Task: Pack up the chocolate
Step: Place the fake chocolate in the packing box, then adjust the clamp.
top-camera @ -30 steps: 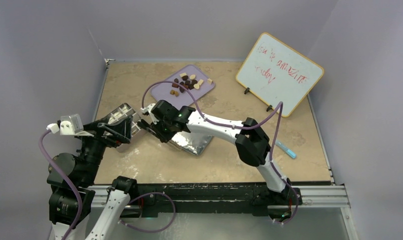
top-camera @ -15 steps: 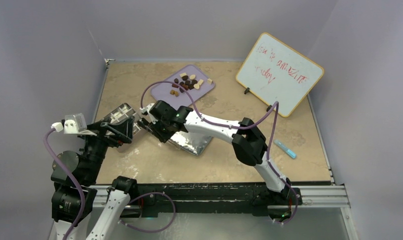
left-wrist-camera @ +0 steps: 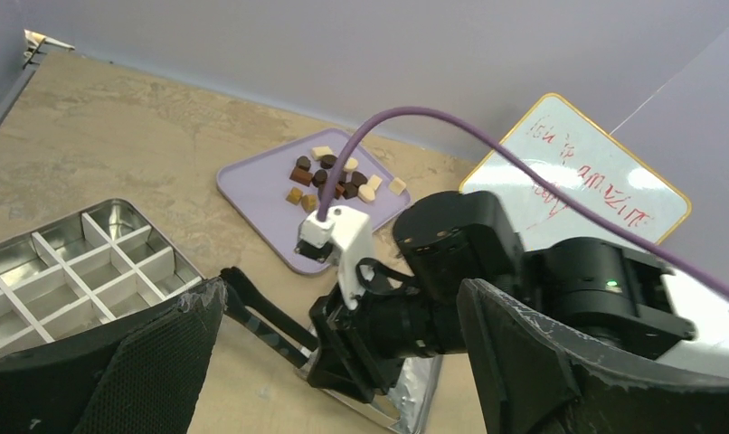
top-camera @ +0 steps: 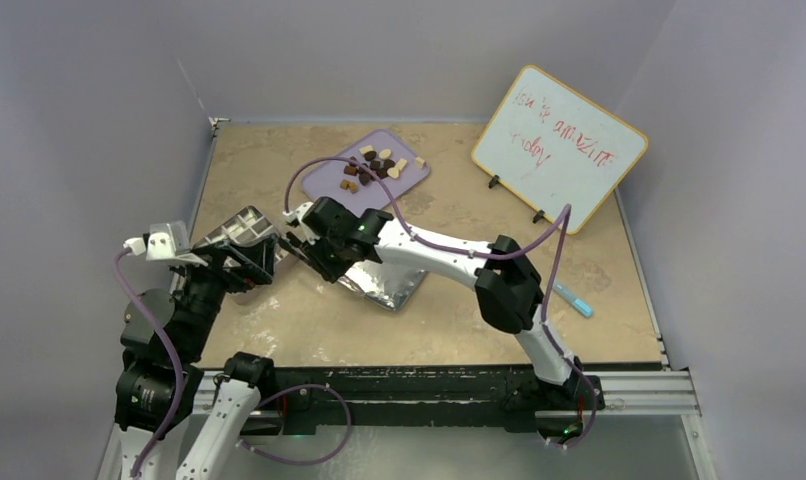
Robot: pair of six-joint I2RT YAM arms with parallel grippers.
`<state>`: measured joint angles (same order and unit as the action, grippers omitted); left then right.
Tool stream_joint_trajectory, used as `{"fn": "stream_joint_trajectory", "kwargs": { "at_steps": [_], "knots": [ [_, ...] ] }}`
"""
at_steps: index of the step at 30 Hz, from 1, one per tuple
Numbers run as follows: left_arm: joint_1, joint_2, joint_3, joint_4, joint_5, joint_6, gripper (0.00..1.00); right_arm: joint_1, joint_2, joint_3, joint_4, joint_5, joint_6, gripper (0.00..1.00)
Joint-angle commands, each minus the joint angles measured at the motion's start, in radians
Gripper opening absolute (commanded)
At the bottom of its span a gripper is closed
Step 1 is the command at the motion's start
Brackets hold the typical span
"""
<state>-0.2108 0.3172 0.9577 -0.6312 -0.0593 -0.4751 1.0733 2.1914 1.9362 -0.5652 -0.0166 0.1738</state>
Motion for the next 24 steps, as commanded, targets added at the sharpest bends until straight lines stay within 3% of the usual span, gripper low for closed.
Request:
{"fn": "stream_joint_trajectory", "kwargs": {
  "at_steps": [1,14,24],
  "knots": [
    [0.002,0.037,-0.019,0.013,0.014,-0.032,0.96,-0.005,-0.149,-0.037,0.024,0.014,-0.008,0.35],
    [0.002,0.204,-0.08,0.032,0.065,-0.135,0.91,-0.005,-0.353,-0.294,0.168,0.044,0.017,0.32],
    [0.002,0.353,-0.136,0.167,0.169,-0.172,0.91,-0.004,-0.505,-0.46,0.316,0.018,0.007,0.31]
  ]
}}
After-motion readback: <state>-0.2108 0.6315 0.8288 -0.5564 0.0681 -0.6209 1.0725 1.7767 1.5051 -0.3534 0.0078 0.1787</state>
